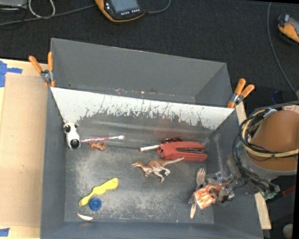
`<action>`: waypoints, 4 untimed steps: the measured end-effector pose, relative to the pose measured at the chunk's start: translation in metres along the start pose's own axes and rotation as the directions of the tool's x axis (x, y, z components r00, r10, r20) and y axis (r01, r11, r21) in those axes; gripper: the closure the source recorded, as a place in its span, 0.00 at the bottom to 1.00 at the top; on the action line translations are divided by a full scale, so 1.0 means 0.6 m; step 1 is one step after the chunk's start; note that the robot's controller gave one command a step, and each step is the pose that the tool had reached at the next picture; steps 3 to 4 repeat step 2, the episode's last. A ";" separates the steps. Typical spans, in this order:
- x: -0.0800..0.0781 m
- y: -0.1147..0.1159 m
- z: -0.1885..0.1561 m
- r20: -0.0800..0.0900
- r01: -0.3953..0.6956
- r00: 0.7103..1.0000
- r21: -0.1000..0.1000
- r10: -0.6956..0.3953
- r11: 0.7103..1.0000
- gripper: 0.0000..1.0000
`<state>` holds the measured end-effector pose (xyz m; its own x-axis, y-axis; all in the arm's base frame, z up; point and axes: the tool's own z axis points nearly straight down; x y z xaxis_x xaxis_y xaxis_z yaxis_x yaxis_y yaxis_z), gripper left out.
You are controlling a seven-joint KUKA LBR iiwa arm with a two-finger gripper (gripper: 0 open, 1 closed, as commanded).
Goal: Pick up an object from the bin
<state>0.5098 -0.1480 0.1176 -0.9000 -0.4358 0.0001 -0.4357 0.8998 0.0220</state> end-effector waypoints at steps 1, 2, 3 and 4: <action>-0.002 0.002 -0.039 0.001 0.001 1.000 -0.001 -0.001 1.000 1.00; 0.000 0.006 -0.098 -0.005 0.000 1.000 -0.007 0.000 1.000 1.00; 0.000 0.006 -0.098 -0.005 0.000 1.000 -0.007 0.000 1.000 1.00; 0.000 0.006 -0.098 -0.005 0.000 1.000 -0.007 0.000 1.000 1.00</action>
Offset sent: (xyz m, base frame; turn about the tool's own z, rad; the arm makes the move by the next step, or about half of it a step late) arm 0.0017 0.0003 0.0971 -0.0007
